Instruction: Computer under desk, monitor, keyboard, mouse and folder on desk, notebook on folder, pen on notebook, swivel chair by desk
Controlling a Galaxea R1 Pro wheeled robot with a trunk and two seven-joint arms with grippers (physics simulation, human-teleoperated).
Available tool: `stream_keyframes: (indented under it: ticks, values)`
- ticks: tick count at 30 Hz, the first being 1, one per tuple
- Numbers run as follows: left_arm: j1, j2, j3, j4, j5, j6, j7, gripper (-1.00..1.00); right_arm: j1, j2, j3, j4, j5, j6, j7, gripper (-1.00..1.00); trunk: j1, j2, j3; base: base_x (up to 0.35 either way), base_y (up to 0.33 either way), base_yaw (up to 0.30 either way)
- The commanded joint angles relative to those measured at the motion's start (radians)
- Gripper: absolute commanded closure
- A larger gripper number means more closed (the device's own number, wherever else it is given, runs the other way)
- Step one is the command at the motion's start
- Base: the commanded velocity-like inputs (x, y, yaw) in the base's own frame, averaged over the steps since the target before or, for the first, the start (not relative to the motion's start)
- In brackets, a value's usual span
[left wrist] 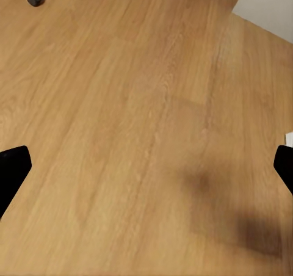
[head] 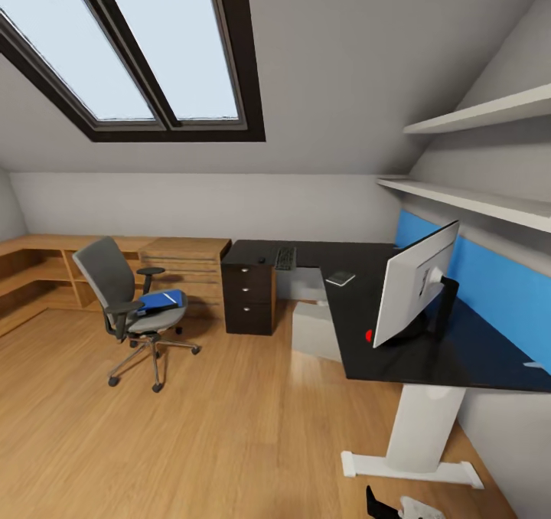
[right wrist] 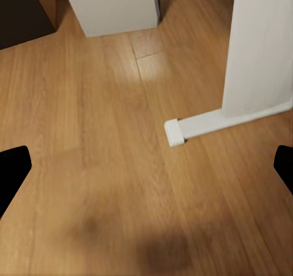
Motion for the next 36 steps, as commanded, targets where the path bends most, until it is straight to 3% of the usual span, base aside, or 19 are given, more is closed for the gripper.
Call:
stream_keyframes:
  ticks: [1, 6, 10, 12, 13, 15, 16, 19, 23, 27, 30, 32, 36]
  values:
    - [-0.001, 0.000, 0.003, 0.001, 0.010, 0.000, -0.010, -1.00, -0.001, 0.000, -0.008, 0.001, -0.005, -0.009, 0.010, -1.00, 0.000, -0.001, -0.001, 0.018, 0.011, -0.001]
    - [-0.001, 0.000, 0.003, 0.001, 0.010, 0.000, -0.009, -1.00, -0.001, 0.002, -0.005, -0.007, -0.004, -0.074, 0.002, -1.00, 0.000, -0.001, -0.001, 0.008, 0.005, 0.000]
    - [-0.001, -0.001, 0.004, 0.001, 0.010, 0.000, -0.008, -1.00, -0.002, 0.004, -0.001, -0.093, 0.008, -0.082, -0.080, -1.00, 0.000, -0.001, -0.001, 0.001, 0.001, 0.000]
    - [-0.001, -0.001, 0.004, 0.001, 0.010, 0.000, -0.007, -1.00, -0.002, 0.005, 0.012, -0.181, 0.046, -0.041, -0.157, -1.00, 0.000, -0.001, -0.001, 0.000, 0.000, 0.000]
    - [-0.001, -0.001, 0.004, 0.001, 0.010, 0.001, -0.006, -1.00, -0.002, 0.005, 0.024, -0.250, 0.084, 0.016, -0.216, -1.00, 0.000, -0.001, -0.001, 0.000, 0.000, 0.000]
    - [-0.001, 0.000, 0.004, 0.001, 0.010, 0.001, -0.006, -1.00, -0.002, 0.005, 0.035, -0.325, 0.123, 0.096, -0.273, -1.00, 0.000, -0.001, -0.001, 0.000, 0.000, 0.000]
    - [-0.001, 0.000, 0.004, 0.001, 0.010, 0.001, -0.006, -1.00, -0.002, 0.005, 0.042, -0.404, 0.153, 0.185, -0.318, -1.00, 0.000, -0.001, -0.001, 0.000, 0.000, 0.000]
    - [-0.001, 0.000, 0.004, 0.001, 0.011, 0.001, -0.004, -1.00, -0.002, 0.006, 0.048, -0.597, 0.190, 0.375, -0.372, -1.00, 0.000, -0.001, -0.001, 0.000, 0.000, 0.000]
    - [-0.001, 0.000, 0.006, 0.002, 0.012, 0.002, -0.003, -1.00, -0.001, 0.006, 0.049, -0.780, 0.204, 0.522, -0.394, -1.00, 0.000, -0.001, -0.001, 0.000, 0.000, 0.000]
    - [-0.001, 0.001, 0.008, 0.002, 0.014, 0.002, -0.001, -1.00, -0.001, 0.017, 0.050, -0.899, 0.205, 0.574, -0.401, -1.00, 0.000, -0.001, -0.001, 0.000, 0.000, 0.000]
    - [-0.001, 0.001, 0.009, 0.002, 0.015, 0.002, -0.001, -1.00, -0.001, 0.065, 0.049, -1.036, 0.190, 0.606, -0.408, -1.00, 0.000, -0.001, -0.001, 0.000, 0.000, 0.000]
    - [-0.001, 0.001, 0.009, 0.002, 0.015, 0.002, -0.001, -1.00, -0.001, 0.083, 0.049, -1.104, 0.187, 0.628, -0.419, -1.00, 0.000, -0.001, -0.001, 0.000, 0.000, 0.000]
    - [-0.001, 0.000, 0.009, 0.002, 0.015, 0.001, -0.001, -1.00, 0.000, 0.098, 0.049, -1.249, 0.185, 0.699, -0.450, -1.00, 0.000, -0.001, -0.001, 0.000, 0.000, 0.000]
